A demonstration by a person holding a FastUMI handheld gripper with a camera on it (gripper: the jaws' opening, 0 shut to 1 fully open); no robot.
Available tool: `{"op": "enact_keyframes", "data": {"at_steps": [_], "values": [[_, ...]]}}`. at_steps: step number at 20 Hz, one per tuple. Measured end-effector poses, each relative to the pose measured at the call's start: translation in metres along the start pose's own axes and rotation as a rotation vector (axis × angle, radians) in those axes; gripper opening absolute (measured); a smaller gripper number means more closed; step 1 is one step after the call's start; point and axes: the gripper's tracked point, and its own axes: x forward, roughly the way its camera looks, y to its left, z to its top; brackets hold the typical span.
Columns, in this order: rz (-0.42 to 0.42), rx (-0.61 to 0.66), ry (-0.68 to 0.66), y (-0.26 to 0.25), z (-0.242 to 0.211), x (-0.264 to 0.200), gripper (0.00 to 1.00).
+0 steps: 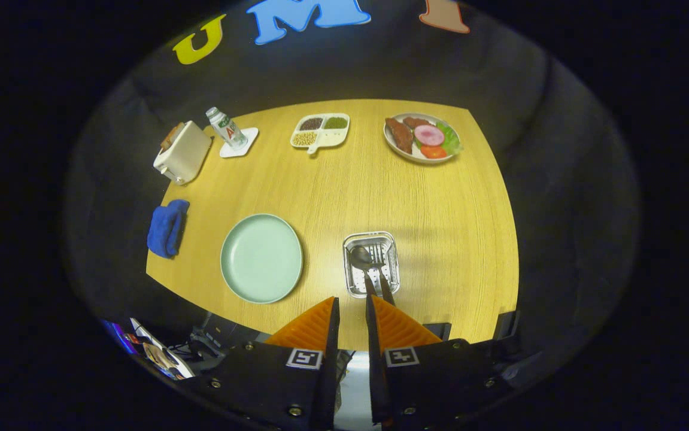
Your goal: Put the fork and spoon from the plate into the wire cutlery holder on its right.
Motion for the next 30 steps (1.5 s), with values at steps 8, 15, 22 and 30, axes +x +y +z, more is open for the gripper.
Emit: {"op": "enact_keyframes", "data": {"at_steps": [8, 15, 22, 30], "values": [[-0.067, -0.134, -0.613, 0.063, 0.053, -0.084, 0.28], [-0.074, -0.100, -0.929, 0.129, 0.055, -0.131, 0.52], [-0.113, -0.062, -1.033, 0.151, 0.054, -0.126, 0.97], [-0.083, -0.073, -1.174, 0.188, 0.061, -0.124, 0.97]]}}
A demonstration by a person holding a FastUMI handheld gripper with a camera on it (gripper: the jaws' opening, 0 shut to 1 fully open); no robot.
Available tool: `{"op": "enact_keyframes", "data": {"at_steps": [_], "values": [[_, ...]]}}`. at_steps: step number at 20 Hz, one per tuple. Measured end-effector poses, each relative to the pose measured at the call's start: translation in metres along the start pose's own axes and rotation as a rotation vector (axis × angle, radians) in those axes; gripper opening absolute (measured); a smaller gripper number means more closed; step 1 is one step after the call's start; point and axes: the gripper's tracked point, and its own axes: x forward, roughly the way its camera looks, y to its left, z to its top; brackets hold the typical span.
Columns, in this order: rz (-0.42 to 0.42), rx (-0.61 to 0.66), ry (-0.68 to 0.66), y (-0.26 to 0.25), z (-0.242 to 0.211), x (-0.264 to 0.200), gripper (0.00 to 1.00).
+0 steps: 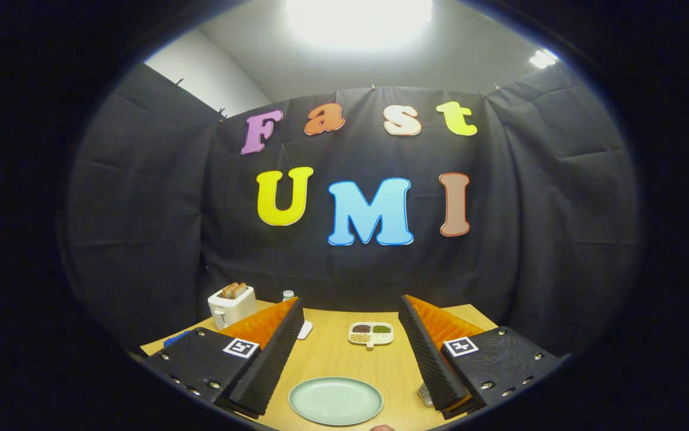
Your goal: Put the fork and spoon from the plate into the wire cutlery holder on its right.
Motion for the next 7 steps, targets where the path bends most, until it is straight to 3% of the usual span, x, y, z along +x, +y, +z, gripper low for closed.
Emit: {"op": "enact_keyframes", "data": {"at_steps": [7], "values": [[-0.008, -0.083, -0.053, 0.027, 0.011, -0.001, 0.96]]}}
